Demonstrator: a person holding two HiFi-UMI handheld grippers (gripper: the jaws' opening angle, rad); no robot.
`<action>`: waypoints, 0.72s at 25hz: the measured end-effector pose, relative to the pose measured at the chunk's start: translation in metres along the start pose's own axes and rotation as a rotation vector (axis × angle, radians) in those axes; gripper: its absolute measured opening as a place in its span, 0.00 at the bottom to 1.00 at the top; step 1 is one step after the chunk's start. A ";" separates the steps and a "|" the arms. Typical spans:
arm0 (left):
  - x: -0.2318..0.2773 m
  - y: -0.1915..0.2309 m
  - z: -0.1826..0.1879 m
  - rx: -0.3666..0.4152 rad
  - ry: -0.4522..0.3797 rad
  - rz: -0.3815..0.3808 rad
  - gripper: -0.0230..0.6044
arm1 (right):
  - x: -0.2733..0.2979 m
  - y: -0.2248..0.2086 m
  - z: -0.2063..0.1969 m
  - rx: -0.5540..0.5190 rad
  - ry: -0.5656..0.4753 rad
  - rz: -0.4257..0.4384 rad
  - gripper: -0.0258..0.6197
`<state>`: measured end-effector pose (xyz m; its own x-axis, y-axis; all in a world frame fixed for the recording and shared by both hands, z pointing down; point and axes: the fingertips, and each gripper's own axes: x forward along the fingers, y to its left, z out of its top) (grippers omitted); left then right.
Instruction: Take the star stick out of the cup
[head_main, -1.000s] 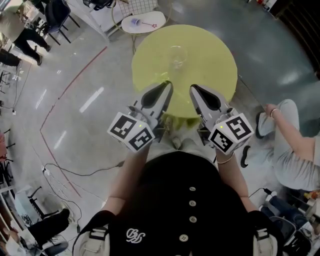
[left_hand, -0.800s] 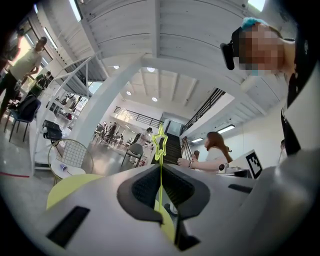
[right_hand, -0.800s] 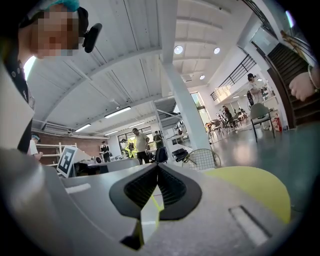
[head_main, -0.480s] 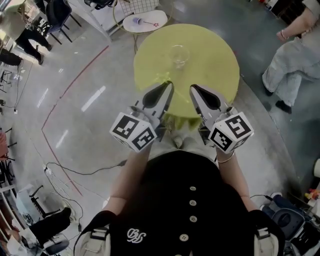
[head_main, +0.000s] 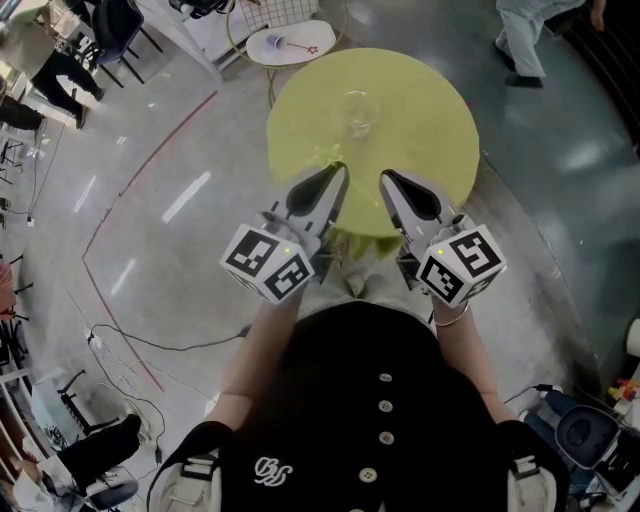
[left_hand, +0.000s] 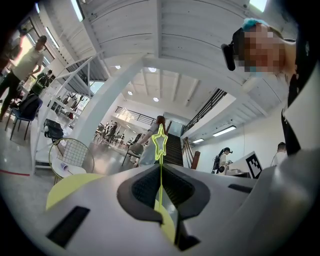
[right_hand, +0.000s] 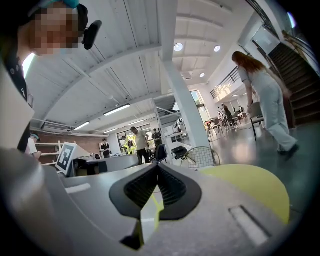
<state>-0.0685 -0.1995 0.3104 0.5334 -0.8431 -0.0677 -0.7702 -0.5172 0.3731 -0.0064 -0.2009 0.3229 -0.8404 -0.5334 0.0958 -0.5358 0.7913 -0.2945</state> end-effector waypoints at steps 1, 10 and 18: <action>0.000 0.000 0.000 0.000 -0.004 0.000 0.07 | 0.001 0.000 0.000 -0.004 0.000 0.005 0.04; 0.000 0.002 -0.001 0.004 0.012 -0.004 0.07 | 0.005 -0.001 -0.001 0.000 -0.005 -0.001 0.04; 0.000 -0.001 0.000 -0.006 0.031 -0.020 0.07 | 0.007 0.000 -0.001 -0.011 0.000 0.011 0.04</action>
<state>-0.0673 -0.1989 0.3102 0.5594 -0.8276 -0.0470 -0.7573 -0.5333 0.3771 -0.0123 -0.2040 0.3248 -0.8461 -0.5248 0.0931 -0.5277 0.8001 -0.2852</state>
